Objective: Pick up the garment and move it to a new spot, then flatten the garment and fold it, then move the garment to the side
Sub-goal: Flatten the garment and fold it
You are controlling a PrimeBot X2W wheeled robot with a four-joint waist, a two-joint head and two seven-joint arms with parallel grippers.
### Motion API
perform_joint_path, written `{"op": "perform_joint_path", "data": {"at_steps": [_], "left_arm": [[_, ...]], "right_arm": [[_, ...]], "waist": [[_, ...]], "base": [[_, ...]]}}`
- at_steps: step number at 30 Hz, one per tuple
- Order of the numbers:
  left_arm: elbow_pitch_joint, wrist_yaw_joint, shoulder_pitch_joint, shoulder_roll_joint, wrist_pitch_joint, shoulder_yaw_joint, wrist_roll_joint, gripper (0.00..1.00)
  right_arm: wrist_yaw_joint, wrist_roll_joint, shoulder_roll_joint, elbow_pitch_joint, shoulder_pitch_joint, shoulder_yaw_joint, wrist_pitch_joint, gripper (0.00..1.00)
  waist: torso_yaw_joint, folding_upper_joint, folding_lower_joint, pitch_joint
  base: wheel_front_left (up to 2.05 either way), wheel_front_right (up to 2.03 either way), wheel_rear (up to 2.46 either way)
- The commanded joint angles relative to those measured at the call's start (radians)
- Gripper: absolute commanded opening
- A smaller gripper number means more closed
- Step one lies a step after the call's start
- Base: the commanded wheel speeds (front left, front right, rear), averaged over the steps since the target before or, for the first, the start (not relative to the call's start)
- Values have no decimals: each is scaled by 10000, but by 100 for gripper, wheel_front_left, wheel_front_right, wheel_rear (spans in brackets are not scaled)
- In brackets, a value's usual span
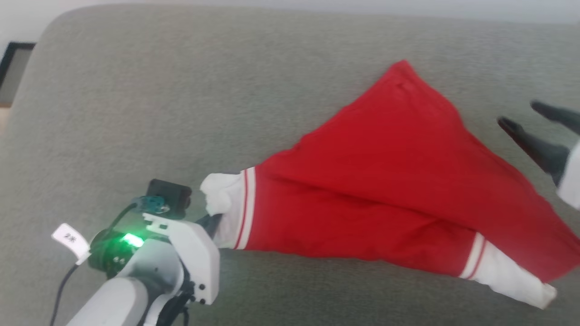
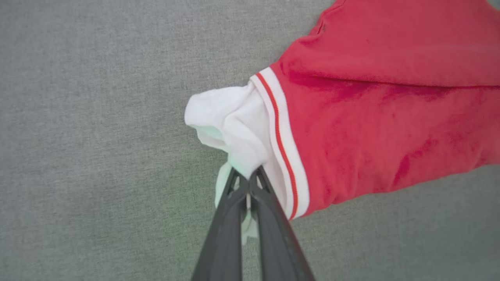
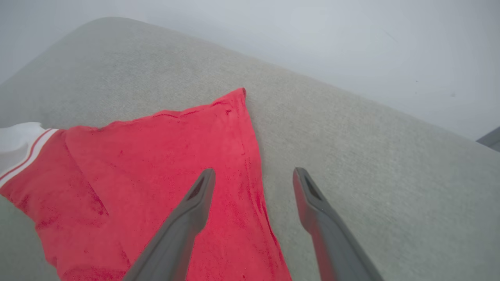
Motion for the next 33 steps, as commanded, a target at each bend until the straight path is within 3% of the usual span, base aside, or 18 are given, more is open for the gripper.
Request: {"op": "perform_joint_path", "data": {"at_steps": [1,5,14,22,27,28,29,33], "left_arm": [[27,-88,-259,-116,-66,-105,70,0],[115,-214,-501,-344,-104,-344,167,0],[595,-632,-1481,-1222,-304,-1060,400,0],[1191,-925,-2054,-1767,-565,-1415,408,0],[1504,-1010,-2108,-1842,-712,-1444,313,0],[1557,-996,-2121,-1828,-742,-1427,307,0],[1597,-998,-2138,-1814,-742,-1411,300,0],[1727,-1014,-2313,-1706,-674,-1283,243,0]], "right_arm": [[0,-414,193,200,-560,175,65,100],[1,-707,624,754,-1435,608,308,100],[0,-735,1197,3341,-3849,2236,1039,100],[-2,-789,1077,5219,-5263,4201,2150,100],[-14,-287,1220,6356,-5238,5172,2946,100],[-14,-122,1247,6519,-5235,5321,3156,94],[-11,-34,1253,6512,-5242,5493,3275,0],[-9,254,1132,6412,-5649,5798,2992,0]], "waist": [[392,0,0,221],[802,0,0,416],[1982,0,0,1068],[2561,0,0,1513],[2645,0,0,1623],[2642,0,0,1633],[2632,0,0,1639],[2447,0,0,1550]], "base": [[0,0,0],[0,0,0],[0,0,0],[0,0,0],[0,0,0],[0,0,0],[0,0,0],[0,0,0]]}}
